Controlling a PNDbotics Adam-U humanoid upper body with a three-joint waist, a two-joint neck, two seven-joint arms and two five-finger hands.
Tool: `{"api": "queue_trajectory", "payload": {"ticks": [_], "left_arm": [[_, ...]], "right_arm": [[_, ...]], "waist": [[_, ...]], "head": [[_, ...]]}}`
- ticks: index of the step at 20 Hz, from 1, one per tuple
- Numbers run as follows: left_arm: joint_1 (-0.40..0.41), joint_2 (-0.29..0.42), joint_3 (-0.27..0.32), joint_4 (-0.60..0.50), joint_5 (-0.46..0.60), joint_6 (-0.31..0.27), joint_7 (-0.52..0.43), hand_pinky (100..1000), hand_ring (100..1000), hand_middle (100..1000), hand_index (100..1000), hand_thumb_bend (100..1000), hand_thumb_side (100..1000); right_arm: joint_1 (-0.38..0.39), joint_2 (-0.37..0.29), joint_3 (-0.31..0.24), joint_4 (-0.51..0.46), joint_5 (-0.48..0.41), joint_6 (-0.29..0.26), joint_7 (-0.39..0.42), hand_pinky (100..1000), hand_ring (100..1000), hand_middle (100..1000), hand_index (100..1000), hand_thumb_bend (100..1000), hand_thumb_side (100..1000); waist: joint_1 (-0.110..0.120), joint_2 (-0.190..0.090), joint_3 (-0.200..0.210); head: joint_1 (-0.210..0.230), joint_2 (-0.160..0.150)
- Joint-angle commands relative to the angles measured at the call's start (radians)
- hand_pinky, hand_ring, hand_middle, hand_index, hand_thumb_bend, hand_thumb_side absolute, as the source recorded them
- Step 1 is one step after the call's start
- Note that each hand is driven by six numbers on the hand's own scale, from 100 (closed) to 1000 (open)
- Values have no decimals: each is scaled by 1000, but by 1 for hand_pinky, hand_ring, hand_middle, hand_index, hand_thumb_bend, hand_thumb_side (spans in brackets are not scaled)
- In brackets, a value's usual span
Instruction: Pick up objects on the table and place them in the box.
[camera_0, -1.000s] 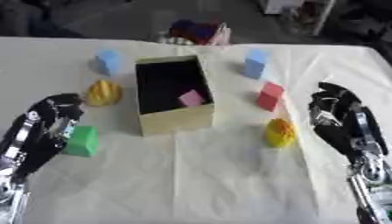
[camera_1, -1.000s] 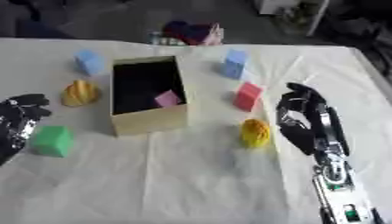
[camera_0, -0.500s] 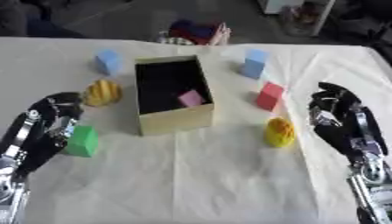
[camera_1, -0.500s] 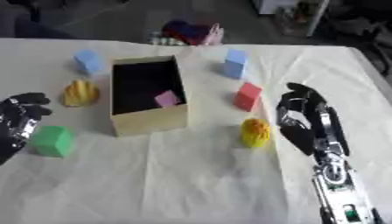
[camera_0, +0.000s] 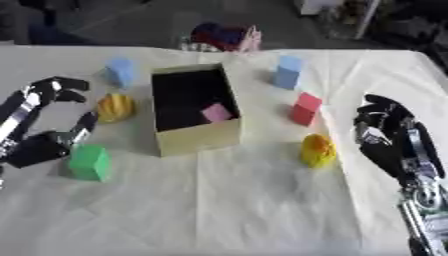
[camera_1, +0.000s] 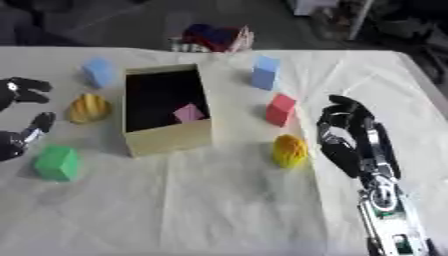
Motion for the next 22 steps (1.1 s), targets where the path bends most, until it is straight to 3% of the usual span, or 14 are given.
{"api": "queue_trajectory", "payload": {"ticks": [1,4,7,14,22], "left_arm": [[-72,136,-74,42,-37,-80,-170,850,781,811,875,472,390],[-145,186,-144,94,-90,-145,-319,838,779,813,877,507,293],[-187,180,-174,152,-152,-171,-383,830,772,802,874,479,224],[-232,125,-202,265,-313,-179,-380,817,764,796,874,505,224],[-231,96,-207,310,-349,-191,-366,819,764,797,876,498,228]], "right_arm": [[-4,-25,4,-10,2,-4,7,750,631,629,801,100,196],[-3,-27,6,-9,2,-5,11,750,631,629,801,100,197],[-3,-29,7,-8,2,-5,12,750,631,629,801,100,197],[0,-27,5,-8,2,-5,11,750,631,629,802,100,198],[1,-26,5,-7,1,-6,11,749,630,629,802,100,198]], "waist": [[19,-21,-5],[23,-23,-11],[25,-23,-15],[25,-24,-20],[24,-24,-19]], "head": [[4,4],[7,4],[6,4],[6,4],[6,4]]}}
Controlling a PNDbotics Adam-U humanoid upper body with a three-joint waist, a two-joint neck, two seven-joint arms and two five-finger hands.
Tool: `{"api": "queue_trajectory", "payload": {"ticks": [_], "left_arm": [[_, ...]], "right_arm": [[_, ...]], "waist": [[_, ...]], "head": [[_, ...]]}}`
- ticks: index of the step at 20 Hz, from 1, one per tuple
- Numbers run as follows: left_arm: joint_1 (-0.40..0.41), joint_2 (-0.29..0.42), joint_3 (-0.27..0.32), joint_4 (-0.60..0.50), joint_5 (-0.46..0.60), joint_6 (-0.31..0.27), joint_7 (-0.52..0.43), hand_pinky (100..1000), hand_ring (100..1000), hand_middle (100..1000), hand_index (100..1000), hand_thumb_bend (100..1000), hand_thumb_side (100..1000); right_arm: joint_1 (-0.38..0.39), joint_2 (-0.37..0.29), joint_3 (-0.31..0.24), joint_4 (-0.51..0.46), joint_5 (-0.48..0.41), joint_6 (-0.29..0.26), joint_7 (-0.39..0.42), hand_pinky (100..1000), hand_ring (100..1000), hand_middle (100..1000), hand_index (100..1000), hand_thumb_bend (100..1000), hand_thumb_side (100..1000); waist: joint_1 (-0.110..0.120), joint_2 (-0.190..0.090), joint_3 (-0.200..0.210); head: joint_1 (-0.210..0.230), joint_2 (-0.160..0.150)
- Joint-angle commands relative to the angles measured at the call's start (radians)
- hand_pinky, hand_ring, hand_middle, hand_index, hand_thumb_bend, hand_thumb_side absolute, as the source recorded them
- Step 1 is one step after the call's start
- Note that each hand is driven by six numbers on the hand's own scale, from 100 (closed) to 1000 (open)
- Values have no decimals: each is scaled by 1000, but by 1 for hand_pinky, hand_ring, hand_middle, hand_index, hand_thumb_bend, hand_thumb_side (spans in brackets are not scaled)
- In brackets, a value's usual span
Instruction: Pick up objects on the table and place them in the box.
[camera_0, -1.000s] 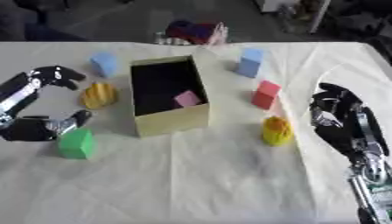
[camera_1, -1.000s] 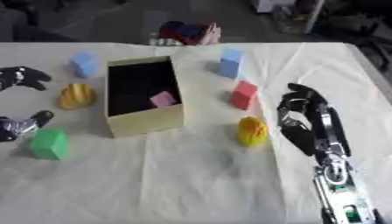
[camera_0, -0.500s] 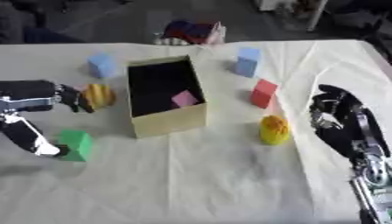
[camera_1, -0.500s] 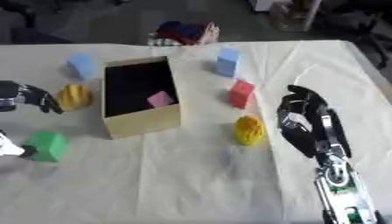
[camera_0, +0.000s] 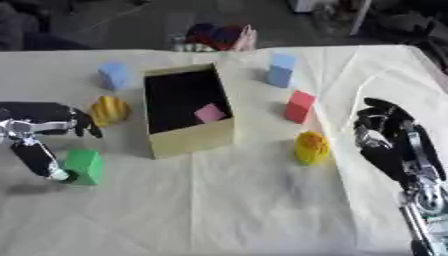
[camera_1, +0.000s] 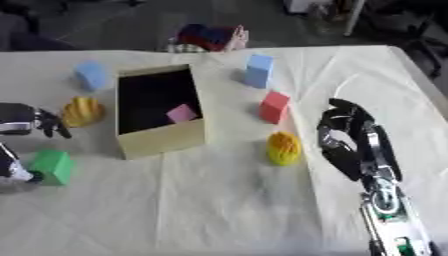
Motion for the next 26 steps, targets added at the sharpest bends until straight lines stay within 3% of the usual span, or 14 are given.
{"api": "queue_trajectory", "payload": {"ticks": [1,4,6,8,9,10,11,15,16,17,21,26], "left_arm": [[-15,11,2,6,-10,-52,-46,818,763,796,875,489,220],[-11,4,-4,18,-13,-58,-53,812,749,778,861,503,181],[-8,-1,-7,28,-14,-60,-56,800,725,752,839,459,179],[-6,-5,-7,33,-15,-57,-36,773,665,687,795,430,134],[-5,-6,-5,33,-16,-53,-18,737,593,599,734,386,102],[-4,-6,-2,31,-17,-47,6,732,584,588,725,380,103],[-4,-5,2,26,-17,-40,31,694,513,506,655,339,109],[-21,8,29,-37,-2,-29,84,679,475,463,607,314,116],[-31,9,42,-64,2,-27,92,682,476,464,608,100,266],[-48,10,55,-83,13,-19,100,683,477,460,608,316,118],[-153,-15,68,-77,6,-1,128,692,491,468,619,320,116],[-306,-148,49,89,-56,-4,177,705,508,487,639,320,113]], "right_arm": [[-6,-17,-1,-12,0,-2,3,749,630,629,802,100,198],[-6,-17,-2,-11,0,-2,2,749,630,628,801,100,193],[-6,-16,-1,-11,0,-2,2,749,630,628,801,100,198],[-6,-16,-2,-10,0,-2,2,749,630,628,801,100,198],[-5,-16,-2,-10,0,-1,2,749,630,628,801,100,198],[-5,-16,-2,-10,0,-1,1,749,630,628,801,100,198],[-5,-16,-3,-10,0,-1,1,749,630,628,801,100,198],[-4,-16,-3,-9,0,-1,-1,749,629,628,801,100,195],[-3,-16,-4,-9,0,-1,-1,749,629,628,801,100,194],[-2,-16,-3,-9,0,-1,-1,749,629,628,801,100,199],[0,-16,-1,-7,-1,-1,1,749,629,628,801,100,199],[0,-11,3,-5,-5,-1,4,749,629,627,801,100,199]], "waist": [[14,-24,0],[13,-23,0],[13,-23,-1],[12,-23,-1],[12,-23,-1],[12,-23,-1],[12,-23,-1],[13,-25,0],[13,-25,1],[13,-26,2],[12,-30,3],[3,-31,-6]], "head": [[2,4],[2,4],[2,4],[1,4],[1,4],[0,4],[0,4],[-2,4],[-2,4],[-2,4],[0,4],[12,4]]}}
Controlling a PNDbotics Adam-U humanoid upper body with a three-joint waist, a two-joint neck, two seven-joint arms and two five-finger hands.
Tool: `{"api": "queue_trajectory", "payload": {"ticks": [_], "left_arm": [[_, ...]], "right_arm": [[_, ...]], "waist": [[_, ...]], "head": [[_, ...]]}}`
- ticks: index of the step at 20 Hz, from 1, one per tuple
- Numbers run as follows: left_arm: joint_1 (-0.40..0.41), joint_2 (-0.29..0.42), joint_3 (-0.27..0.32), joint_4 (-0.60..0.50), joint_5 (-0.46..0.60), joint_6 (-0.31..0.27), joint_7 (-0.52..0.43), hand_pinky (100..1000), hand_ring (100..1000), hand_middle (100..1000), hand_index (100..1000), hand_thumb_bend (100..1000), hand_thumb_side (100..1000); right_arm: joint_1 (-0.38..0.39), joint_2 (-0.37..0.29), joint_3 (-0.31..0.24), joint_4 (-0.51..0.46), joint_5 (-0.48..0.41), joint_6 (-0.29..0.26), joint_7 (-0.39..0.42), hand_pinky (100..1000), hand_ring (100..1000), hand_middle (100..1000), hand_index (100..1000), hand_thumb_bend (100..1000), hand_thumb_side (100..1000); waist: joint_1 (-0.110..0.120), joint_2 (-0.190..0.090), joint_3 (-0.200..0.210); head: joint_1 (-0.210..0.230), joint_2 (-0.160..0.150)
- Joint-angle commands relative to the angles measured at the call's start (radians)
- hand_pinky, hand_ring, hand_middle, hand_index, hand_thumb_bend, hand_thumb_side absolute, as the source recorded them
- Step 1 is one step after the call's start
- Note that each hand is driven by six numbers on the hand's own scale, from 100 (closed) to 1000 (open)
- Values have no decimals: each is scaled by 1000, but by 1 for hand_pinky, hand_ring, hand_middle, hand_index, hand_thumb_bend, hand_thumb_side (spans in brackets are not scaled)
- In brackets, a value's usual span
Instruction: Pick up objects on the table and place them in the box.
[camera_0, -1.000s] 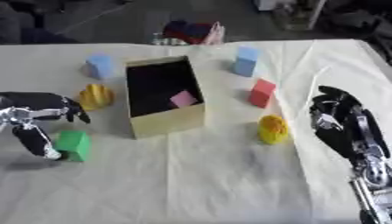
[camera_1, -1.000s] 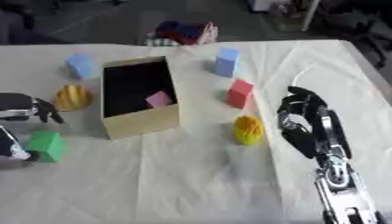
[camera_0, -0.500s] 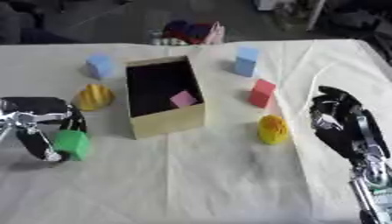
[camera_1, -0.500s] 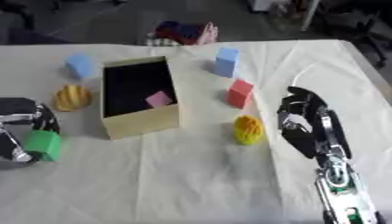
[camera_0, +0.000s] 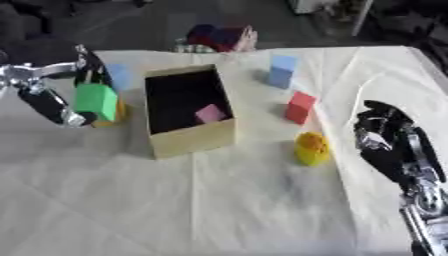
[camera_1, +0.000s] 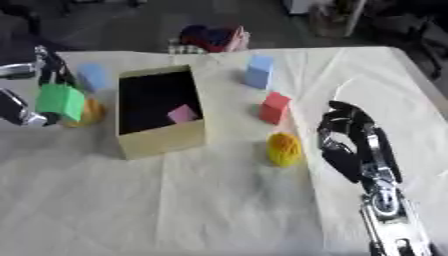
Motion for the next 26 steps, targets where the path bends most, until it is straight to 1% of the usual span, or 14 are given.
{"api": "queue_trajectory", "payload": {"ticks": [1,4,9,11,12,13,14,15,16,19,20,23,24,26], "left_arm": [[-76,-78,2,107,-56,-10,36,711,515,494,647,321,111],[-131,-168,1,225,-112,-43,95,716,520,501,656,326,108],[-161,-256,3,344,-209,-84,207,724,538,522,678,336,106],[-163,-275,3,369,-230,-91,238,745,596,586,732,382,110],[-163,-281,3,378,-239,-93,250,756,627,621,758,418,155],[-162,-285,3,384,-247,-94,261,763,652,653,777,435,198],[-162,-288,2,387,-254,-94,271,772,681,691,802,469,265],[-161,-289,2,390,-259,-94,279,772,681,691,802,469,265],[-159,-290,3,391,-264,-92,290,790,724,747,843,560,408],[-154,-288,7,387,-268,-78,328,814,763,799,882,623,537],[-153,-284,9,384,-264,-74,338,821,772,809,886,626,554],[-150,-266,21,361,-241,-61,346,826,774,812,886,604,541],[-150,-255,29,350,-229,-55,344,823,765,799,872,546,474],[-150,-227,46,328,-201,-49,319,818,748,774,859,490,408]], "right_arm": [[-10,-10,4,-10,-6,-1,5,749,629,627,801,100,199],[-14,-7,7,-9,-9,-2,9,749,629,627,801,100,200],[-20,-5,11,-8,-13,-2,13,749,629,627,801,100,200],[-22,-4,12,-8,-15,-3,15,749,629,627,801,100,200],[-23,-3,13,-8,-15,-3,15,749,629,627,801,100,197],[-23,-3,13,-8,-16,-3,16,749,629,627,801,100,200],[-23,-2,13,-8,-16,-3,16,749,629,627,801,100,200],[-23,-2,13,-7,-16,-3,17,749,629,627,801,100,200],[-23,-2,13,-7,-16,-3,17,749,628,627,801,100,200],[-24,-2,13,-7,-17,-3,17,749,628,627,801,100,200],[-24,-2,12,-6,-16,-3,17,749,628,627,801,100,200],[-24,-2,11,-6,-16,-3,16,749,628,627,801,100,201],[-23,-2,11,-5,-15,-3,16,749,628,627,801,100,201],[-22,-3,10,-5,-14,-3,16,749,628,627,801,100,201]], "waist": [[1,-24,-6],[-5,-20,-18],[-12,-10,-37],[-14,-8,-41],[-14,-7,-42],[-14,-6,-43],[-15,-5,-43],[-15,-5,-43],[-15,-4,-43],[-16,-4,-42],[-16,-4,-42],[-16,-5,-40],[-16,-5,-38],[-14,-7,-36]], "head": [[10,4],[21,4],[37,4],[42,4],[43,4],[45,4],[46,4],[46,4],[46,4],[46,4],[46,4],[47,4],[46,4],[45,4]]}}
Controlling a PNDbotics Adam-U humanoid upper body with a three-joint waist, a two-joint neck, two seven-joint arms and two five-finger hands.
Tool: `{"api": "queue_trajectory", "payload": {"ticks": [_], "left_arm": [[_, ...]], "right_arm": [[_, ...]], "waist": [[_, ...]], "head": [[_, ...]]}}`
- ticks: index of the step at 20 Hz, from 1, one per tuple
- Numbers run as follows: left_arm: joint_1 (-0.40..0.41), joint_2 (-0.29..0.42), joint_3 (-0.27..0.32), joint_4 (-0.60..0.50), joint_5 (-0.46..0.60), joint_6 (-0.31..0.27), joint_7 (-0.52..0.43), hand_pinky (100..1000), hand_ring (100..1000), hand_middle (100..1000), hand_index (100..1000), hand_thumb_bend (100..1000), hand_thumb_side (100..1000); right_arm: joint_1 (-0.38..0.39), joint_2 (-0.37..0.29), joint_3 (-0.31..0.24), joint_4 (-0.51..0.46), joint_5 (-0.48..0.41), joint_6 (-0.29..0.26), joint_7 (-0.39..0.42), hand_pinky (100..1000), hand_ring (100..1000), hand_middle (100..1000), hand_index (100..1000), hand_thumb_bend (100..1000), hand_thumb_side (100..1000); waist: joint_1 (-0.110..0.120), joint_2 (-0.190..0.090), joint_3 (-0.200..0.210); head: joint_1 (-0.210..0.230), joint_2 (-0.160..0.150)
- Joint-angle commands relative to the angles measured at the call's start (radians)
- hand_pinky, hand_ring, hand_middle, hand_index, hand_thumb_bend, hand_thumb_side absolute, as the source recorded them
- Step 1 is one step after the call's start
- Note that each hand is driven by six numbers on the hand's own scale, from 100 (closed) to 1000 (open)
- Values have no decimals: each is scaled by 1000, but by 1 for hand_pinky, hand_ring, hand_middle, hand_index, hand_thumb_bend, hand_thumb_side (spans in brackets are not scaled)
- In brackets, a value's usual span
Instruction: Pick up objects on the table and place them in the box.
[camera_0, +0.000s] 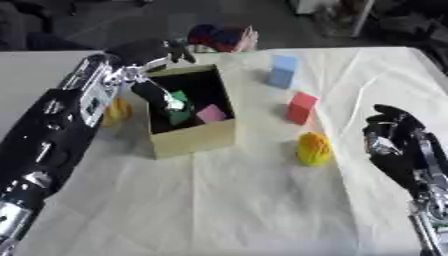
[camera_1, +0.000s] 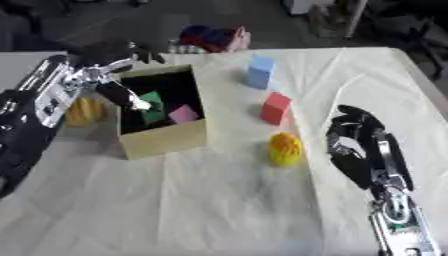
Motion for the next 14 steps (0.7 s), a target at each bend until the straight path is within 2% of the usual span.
{"api": "queue_trajectory", "payload": {"ticks": [1,3,4,7,8,14], "left_arm": [[-19,66,38,-48,45,11,-40,820,747,770,861,475,395],[-20,96,64,-58,64,21,-101,820,745,765,860,470,387],[-20,110,79,-60,68,30,-126,818,742,760,854,463,351],[-16,144,121,-47,52,64,-161,815,738,755,848,459,327],[-12,151,133,-31,39,77,-166,813,736,754,848,448,298],[0,150,175,127,-82,120,-200,801,726,753,850,456,265]], "right_arm": [[-11,-12,-3,-6,-5,0,0,749,628,627,801,100,201],[-10,-13,-4,-5,-4,0,-2,749,628,627,801,100,201],[-10,-14,-4,-5,-3,0,-2,749,628,627,801,100,202],[-9,-15,-5,-4,-2,-1,-2,749,628,627,801,100,202],[-8,-16,-6,-4,-1,-1,-2,749,628,627,801,100,201],[-8,-16,-7,-3,-1,-1,-3,750,628,627,801,100,202]], "waist": [[-10,-9,3],[-6,-10,6],[-5,-11,8],[-2,-13,11],[-2,-14,12],[-5,-13,15]], "head": [[-1,4],[-3,4],[-5,4],[-8,4],[-9,4],[-10,4]]}}
